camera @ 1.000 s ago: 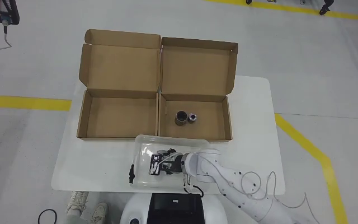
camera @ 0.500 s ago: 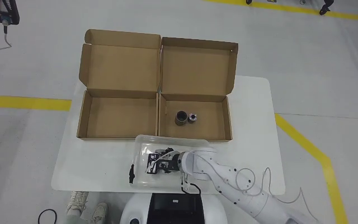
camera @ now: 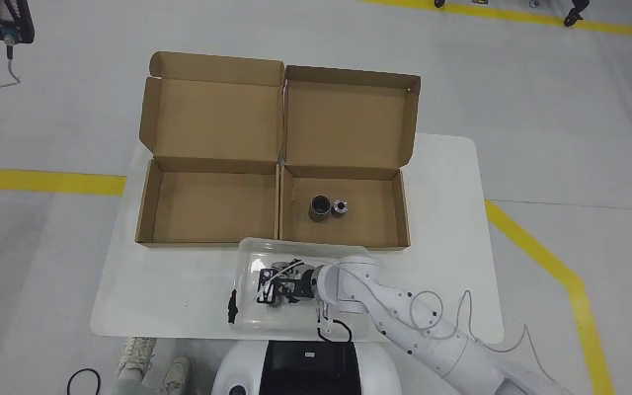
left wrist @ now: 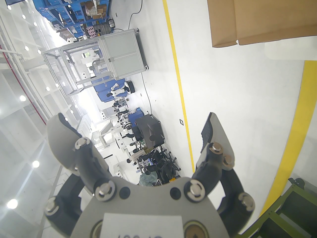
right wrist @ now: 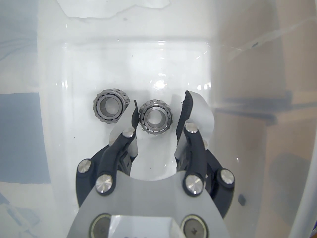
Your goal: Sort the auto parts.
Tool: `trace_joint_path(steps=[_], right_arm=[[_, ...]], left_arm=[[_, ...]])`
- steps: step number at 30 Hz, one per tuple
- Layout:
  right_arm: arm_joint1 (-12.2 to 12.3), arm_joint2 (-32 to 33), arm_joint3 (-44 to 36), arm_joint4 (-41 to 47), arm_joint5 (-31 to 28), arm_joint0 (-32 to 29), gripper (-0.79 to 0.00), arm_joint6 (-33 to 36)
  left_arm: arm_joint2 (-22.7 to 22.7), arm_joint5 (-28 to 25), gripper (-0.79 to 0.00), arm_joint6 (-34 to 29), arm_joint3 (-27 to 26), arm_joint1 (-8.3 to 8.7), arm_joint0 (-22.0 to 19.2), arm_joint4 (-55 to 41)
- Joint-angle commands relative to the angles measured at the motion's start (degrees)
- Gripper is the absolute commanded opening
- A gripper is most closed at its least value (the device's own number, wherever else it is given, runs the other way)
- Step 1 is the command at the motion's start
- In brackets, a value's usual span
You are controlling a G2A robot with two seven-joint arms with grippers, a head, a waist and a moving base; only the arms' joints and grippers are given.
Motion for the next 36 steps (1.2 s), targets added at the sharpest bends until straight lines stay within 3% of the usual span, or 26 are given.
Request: trace_joint_path(steps=[1,8,18,26,36], right_arm=[[-0.06,-0.1,0.06,-0.31,-0.16,0.01,-0.785,0.08],[-0.22,0.04,-0.66,-1.08,-0.08,-0.18,-0.785,-0.18],[1.09,3.53,-4.55,-1.29,-0.52,-3.06,-0.785,-6.09],[3.01,10.2,-8.45,4.06,-0.12,-8.37,-0.785,-15.19],[5.08,18.14,-13.01,9.49,-6.47,-12.6,-0.785,-31.53]], left_arm=[[0.0,0.0,0.0,0.0,0.0,0.0,0.0,0.0],[0.0,0.0,0.0,0.0,0.0,0.0,0.0,0.0],[0.0,0.0,0.0,0.0,0.0,0.0,0.0,0.0],[0.0,0.0,0.0,0.0,0.0,0.0,0.0,0.0],[0.0,0.0,0.0,0.0,0.0,0.0,0.0,0.0]])
